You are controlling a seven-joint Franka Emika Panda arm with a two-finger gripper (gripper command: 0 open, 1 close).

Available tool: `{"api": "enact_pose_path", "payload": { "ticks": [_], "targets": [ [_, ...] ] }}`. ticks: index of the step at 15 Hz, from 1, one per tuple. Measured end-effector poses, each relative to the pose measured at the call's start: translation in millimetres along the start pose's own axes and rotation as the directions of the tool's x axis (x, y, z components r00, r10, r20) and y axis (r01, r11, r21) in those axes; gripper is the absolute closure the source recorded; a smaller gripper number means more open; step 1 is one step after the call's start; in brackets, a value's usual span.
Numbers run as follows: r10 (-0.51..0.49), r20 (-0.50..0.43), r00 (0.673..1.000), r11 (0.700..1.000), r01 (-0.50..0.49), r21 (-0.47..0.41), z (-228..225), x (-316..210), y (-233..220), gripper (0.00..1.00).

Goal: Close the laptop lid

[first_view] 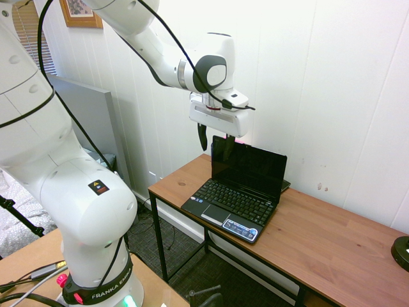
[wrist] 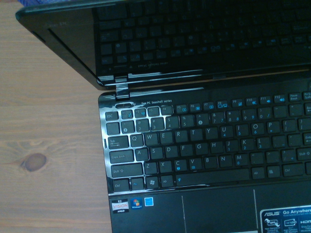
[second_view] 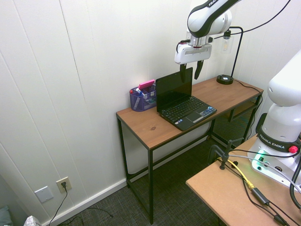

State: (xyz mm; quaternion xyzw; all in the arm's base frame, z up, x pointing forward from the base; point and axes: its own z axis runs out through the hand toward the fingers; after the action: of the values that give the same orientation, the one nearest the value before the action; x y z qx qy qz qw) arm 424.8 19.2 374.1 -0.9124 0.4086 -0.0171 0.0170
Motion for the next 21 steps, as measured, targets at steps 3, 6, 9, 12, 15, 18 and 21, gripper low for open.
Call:
{"api": "enact_pose_path", "payload": {
  "ticks": [3,6,9,12,15,18,21],
  "targets": [
    [-0.009,-0.021,1.000,1.000,0.008,-0.008,-4,5,1,0.00],
    [0.005,-0.063,0.998,1.000,-0.003,0.024,-36,27,-7,0.00],
    [0.011,-0.099,0.995,0.999,-0.006,0.046,-55,50,-30,0.00],
    [0.026,-0.112,0.993,0.999,-0.021,0.043,-43,77,-60,1.00],
    [0.039,-0.114,0.993,0.998,-0.032,0.062,-24,101,-84,1.00],
    [0.065,-0.113,0.991,0.996,-0.057,0.068,-5,121,-95,1.00],
    [0.082,-0.114,0.990,0.995,-0.075,0.069,7,136,-100,1.00]
  ]
}}
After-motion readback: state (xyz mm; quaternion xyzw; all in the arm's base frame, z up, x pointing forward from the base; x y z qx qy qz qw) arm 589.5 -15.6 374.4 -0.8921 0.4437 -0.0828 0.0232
